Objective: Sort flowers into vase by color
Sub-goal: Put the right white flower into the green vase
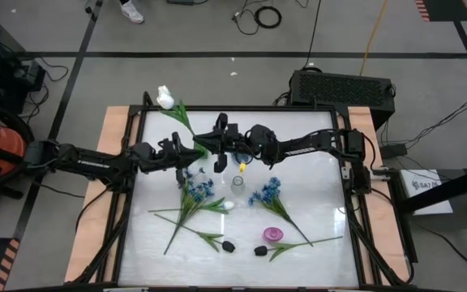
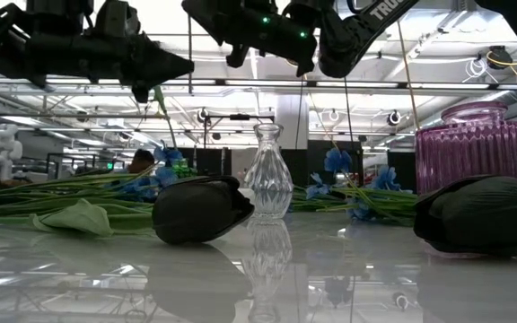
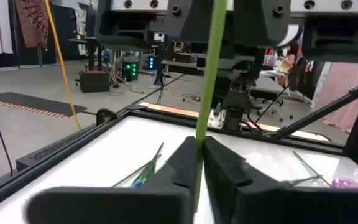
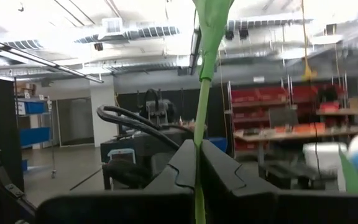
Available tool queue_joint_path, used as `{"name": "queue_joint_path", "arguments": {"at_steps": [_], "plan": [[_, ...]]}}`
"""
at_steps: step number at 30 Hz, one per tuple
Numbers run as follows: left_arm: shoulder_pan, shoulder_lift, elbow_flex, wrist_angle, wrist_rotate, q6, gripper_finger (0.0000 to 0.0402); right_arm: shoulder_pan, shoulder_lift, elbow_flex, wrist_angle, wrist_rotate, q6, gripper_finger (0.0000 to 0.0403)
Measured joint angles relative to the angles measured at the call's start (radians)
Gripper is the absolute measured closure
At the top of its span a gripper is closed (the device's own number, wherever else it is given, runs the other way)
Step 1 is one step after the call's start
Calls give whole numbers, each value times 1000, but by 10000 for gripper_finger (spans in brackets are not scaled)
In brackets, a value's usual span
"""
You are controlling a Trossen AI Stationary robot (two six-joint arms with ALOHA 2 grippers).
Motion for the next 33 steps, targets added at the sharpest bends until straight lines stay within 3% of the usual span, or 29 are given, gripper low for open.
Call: {"name": "queue_joint_path", "arguments": {"at_steps": [3,11,17,25,33], "plan": [[0,0,-1,-28,8,0,391,-14,-4,1,-62,-15,58,388],[1,-1,-1,-101,-11,0,389,-81,-20,0,-236,-257,222,298],[8,-23,-1,-197,-11,4,389,-103,-39,0,-296,-314,236,258],[21,-47,-1,-303,45,1,389,-104,-47,0,-330,-319,186,253],[21,-47,-1,-339,47,1,389,-109,-90,0,-419,-316,127,281]]}}
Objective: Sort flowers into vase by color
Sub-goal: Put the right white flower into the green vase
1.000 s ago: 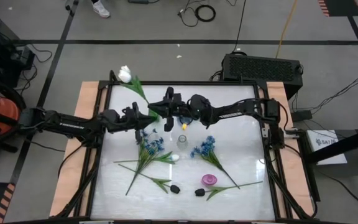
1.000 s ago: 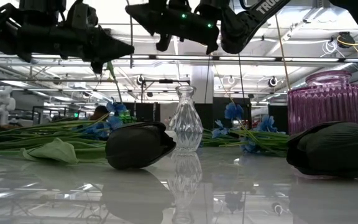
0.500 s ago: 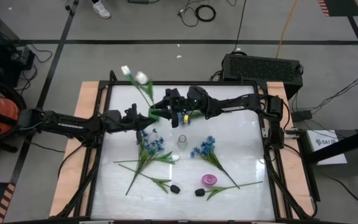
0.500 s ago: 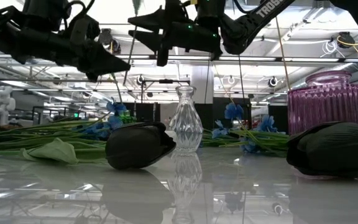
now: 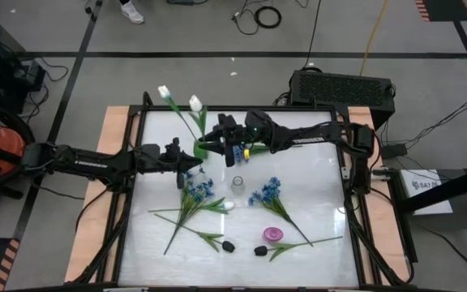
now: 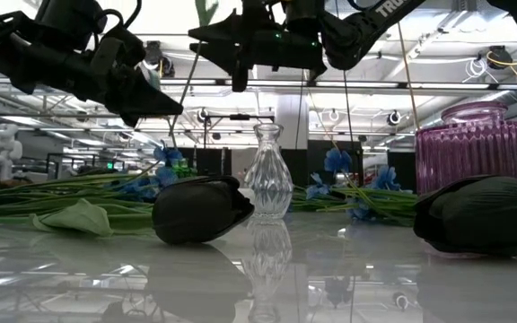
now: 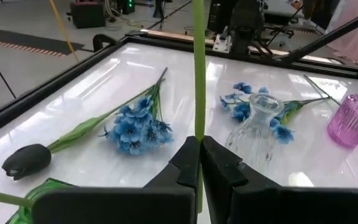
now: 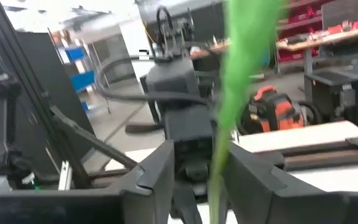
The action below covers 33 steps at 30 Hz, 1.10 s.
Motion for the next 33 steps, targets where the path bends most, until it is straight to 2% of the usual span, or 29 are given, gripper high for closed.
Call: {"name": "queue_joint_path", "arguments": {"at_steps": [4,9,17,20,23,27,29,33], "plan": [[0,0,0,-18,0,0,389,-1,-16,0,-45,2,-21,320],[0,0,0,-27,1,1,388,-3,-18,0,-58,3,-25,388],[0,-4,1,-42,1,-13,380,-6,-17,0,-83,4,-27,397],[0,-18,1,-42,1,-39,349,-9,-17,0,-91,5,-34,399],[0,-49,1,-62,1,-76,302,-17,-17,0,-96,4,-45,400],[-1,-114,1,-195,-7,-130,245,-45,-17,0,-74,5,-70,400],[-1,-150,1,-298,-4,-160,228,-61,-17,0,-60,5,-102,400],[-9,-204,1,-466,79,-241,220,-90,-16,0,-48,62,-143,400]]}}
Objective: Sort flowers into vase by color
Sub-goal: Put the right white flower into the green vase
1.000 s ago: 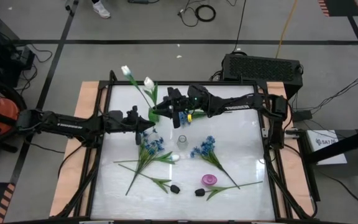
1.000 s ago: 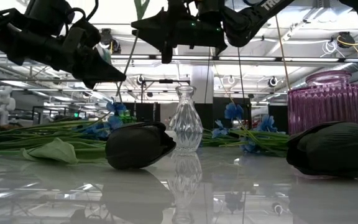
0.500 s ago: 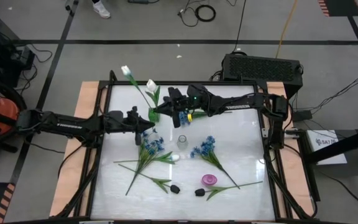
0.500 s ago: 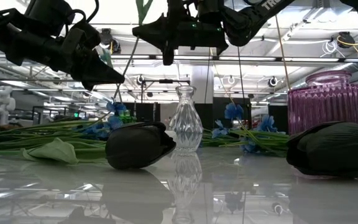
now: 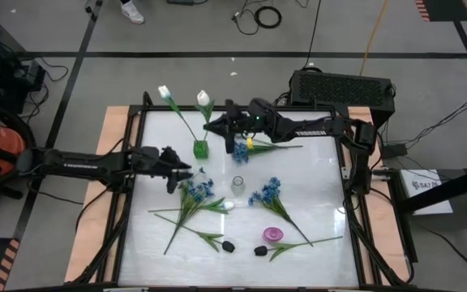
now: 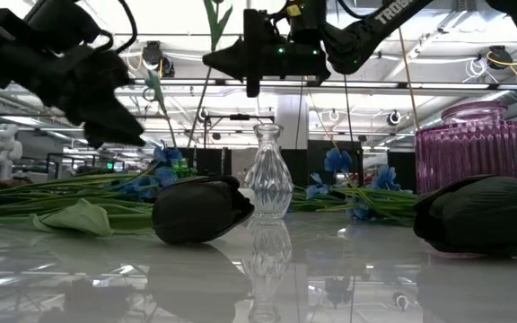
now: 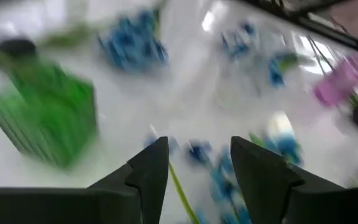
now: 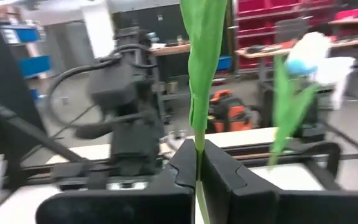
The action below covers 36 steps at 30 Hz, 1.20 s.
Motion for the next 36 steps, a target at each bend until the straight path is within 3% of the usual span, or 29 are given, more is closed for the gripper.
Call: {"name": "queue_joint_path", "arguments": {"at_steps": [8,17,36], "plan": [[-99,-16,0,-107,45,-101,219,-26,34,1,120,20,36,399],[-204,-16,0,-104,-38,-125,219,-26,82,0,143,20,103,399],[-217,-15,0,-100,-94,-89,219,-2,82,0,65,69,69,399]]}}
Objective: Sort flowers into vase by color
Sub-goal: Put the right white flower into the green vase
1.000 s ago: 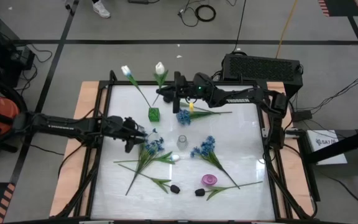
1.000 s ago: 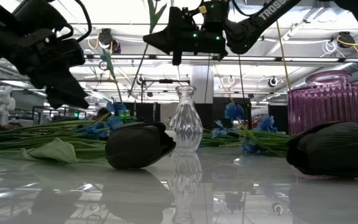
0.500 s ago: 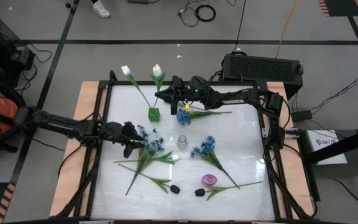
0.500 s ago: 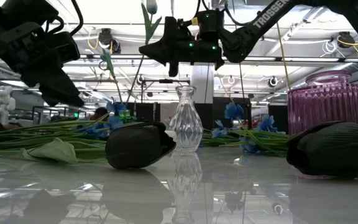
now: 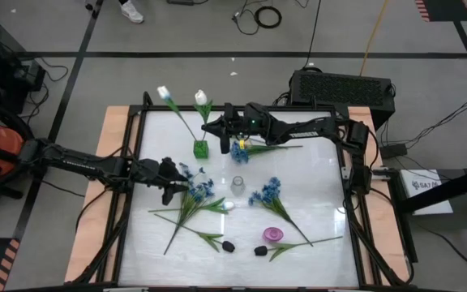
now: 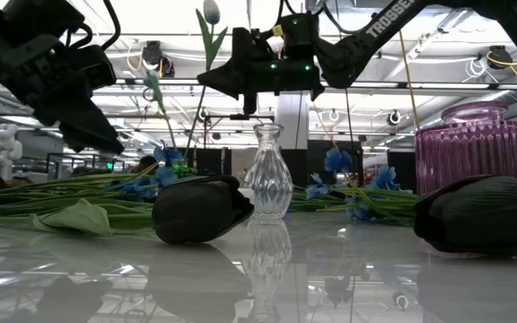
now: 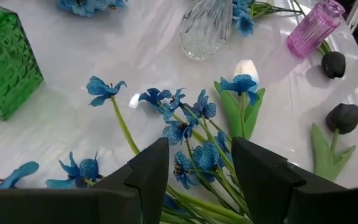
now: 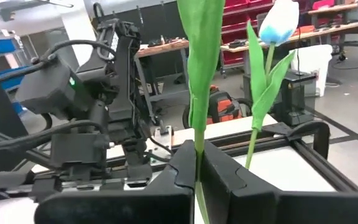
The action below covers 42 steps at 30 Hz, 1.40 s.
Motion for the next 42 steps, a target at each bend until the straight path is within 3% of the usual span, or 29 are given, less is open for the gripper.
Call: {"name": "queue_joint_path", "arguments": {"at_steps": [9,23,29,35,42], "plan": [[0,0,0,9,-24,46,219,0,-1,0,-90,33,24,381],[0,0,0,10,-48,49,219,-1,-6,0,-173,25,65,208],[0,0,0,73,-71,41,219,-4,-37,-1,-243,25,88,154],[0,0,0,92,-70,19,219,-5,-80,0,-344,28,65,126],[-10,0,11,91,-41,-82,220,-5,-176,0,-538,54,7,122]]}}
